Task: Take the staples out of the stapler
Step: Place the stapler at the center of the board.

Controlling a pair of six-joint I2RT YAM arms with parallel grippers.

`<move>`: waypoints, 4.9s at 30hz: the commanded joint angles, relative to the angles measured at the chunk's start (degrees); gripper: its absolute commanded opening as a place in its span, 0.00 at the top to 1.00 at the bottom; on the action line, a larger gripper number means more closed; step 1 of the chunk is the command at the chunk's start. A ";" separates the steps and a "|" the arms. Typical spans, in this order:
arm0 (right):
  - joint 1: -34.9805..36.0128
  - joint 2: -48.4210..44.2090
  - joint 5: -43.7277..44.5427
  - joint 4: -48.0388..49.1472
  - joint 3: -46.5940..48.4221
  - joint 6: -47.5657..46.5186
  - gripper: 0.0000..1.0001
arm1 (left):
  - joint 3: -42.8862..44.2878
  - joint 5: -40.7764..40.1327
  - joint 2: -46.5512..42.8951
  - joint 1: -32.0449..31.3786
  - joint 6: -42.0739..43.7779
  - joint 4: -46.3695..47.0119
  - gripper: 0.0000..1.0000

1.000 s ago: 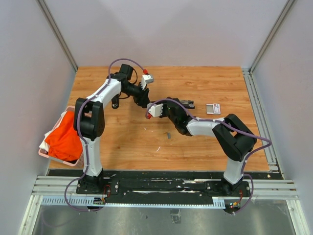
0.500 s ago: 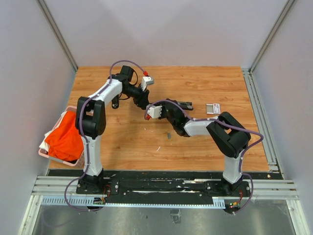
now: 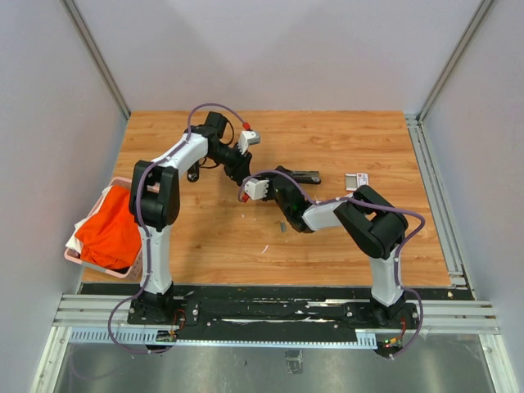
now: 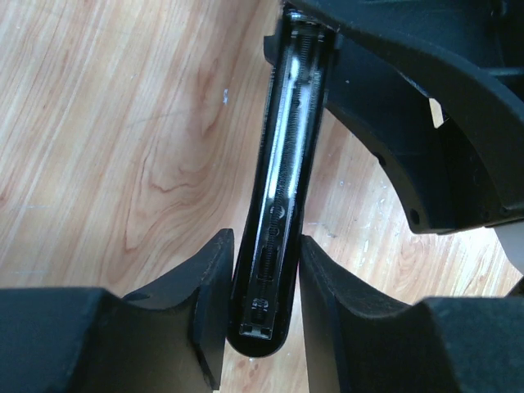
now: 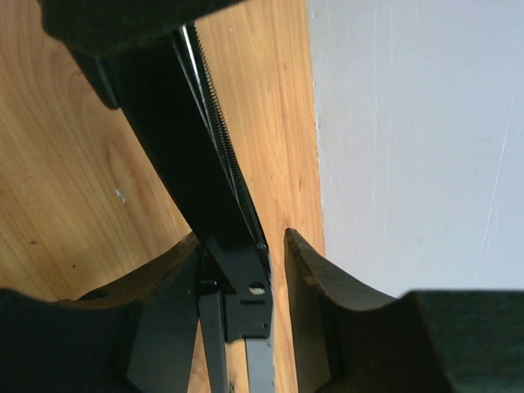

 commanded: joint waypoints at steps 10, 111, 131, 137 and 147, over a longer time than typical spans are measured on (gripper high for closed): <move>1.95 1.39 1.04 7.11 -0.69 2.56 0.49 | 0.25 -3.10 0.64 -0.67 -1.77 3.99 1.00; -36.50 -18.36 -24.13 -60.75 25.04 54.49 0.18 | 12.09 -56.77 12.84 -17.63 -3.61 22.34 0.28; -45.28 -35.93 -31.96 -57.27 9.44 57.11 0.17 | 8.17 -66.19 12.78 -18.09 5.72 23.49 0.30; -45.37 -35.86 -32.41 -56.57 8.29 57.11 0.16 | 7.78 -70.63 13.44 -18.00 6.32 26.91 0.30; -45.63 -35.51 -32.90 -55.98 7.24 57.05 0.16 | 16.92 -76.33 20.92 -17.91 8.37 29.61 0.30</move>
